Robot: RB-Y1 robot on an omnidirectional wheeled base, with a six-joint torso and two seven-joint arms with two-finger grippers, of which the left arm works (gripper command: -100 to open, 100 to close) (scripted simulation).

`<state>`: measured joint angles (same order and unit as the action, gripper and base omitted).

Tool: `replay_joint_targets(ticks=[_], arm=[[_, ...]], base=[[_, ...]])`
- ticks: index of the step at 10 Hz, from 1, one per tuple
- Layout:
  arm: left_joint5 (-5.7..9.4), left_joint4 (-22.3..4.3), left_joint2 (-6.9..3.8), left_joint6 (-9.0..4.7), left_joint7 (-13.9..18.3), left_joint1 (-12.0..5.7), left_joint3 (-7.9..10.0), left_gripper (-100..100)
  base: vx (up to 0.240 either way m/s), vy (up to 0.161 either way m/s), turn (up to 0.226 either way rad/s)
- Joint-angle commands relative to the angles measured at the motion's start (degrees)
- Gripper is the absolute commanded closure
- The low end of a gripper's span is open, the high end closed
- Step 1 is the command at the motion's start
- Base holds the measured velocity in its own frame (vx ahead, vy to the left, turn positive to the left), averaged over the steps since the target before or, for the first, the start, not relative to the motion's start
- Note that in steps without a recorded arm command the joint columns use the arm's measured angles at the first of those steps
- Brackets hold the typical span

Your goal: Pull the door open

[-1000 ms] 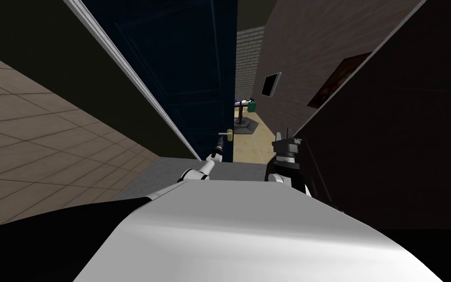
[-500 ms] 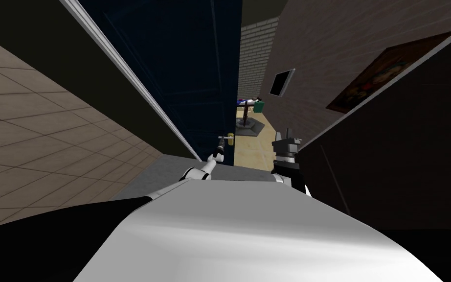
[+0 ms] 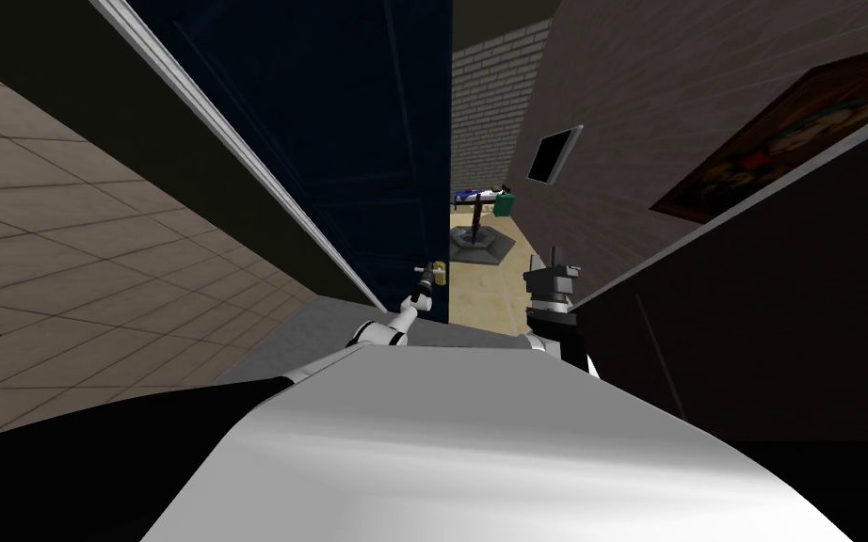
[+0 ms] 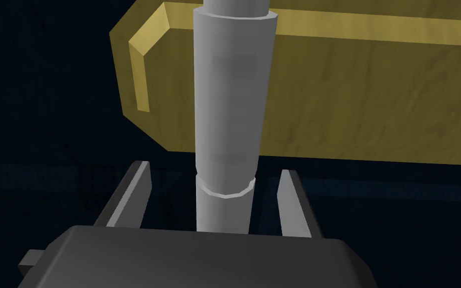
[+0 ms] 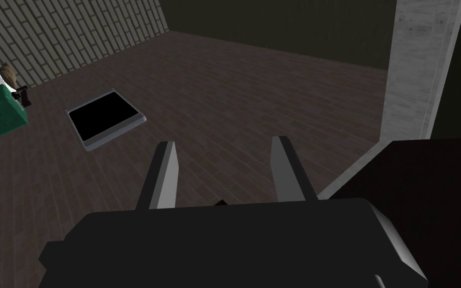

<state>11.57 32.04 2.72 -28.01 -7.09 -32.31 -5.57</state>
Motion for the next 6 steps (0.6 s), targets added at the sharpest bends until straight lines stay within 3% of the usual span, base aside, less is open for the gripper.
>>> replay_joint_targets(ticks=[1, 6], arm=[[0.00, -0.1, -0.01, 0.21, 0.0, 0.04, -0.01, 100], [0.00, -0.1, -0.01, 0.21, 0.0, 0.04, -0.01, 100]], base=[[-0.044, 0.034, -0.044], [-0.006, 0.007, -0.006]])
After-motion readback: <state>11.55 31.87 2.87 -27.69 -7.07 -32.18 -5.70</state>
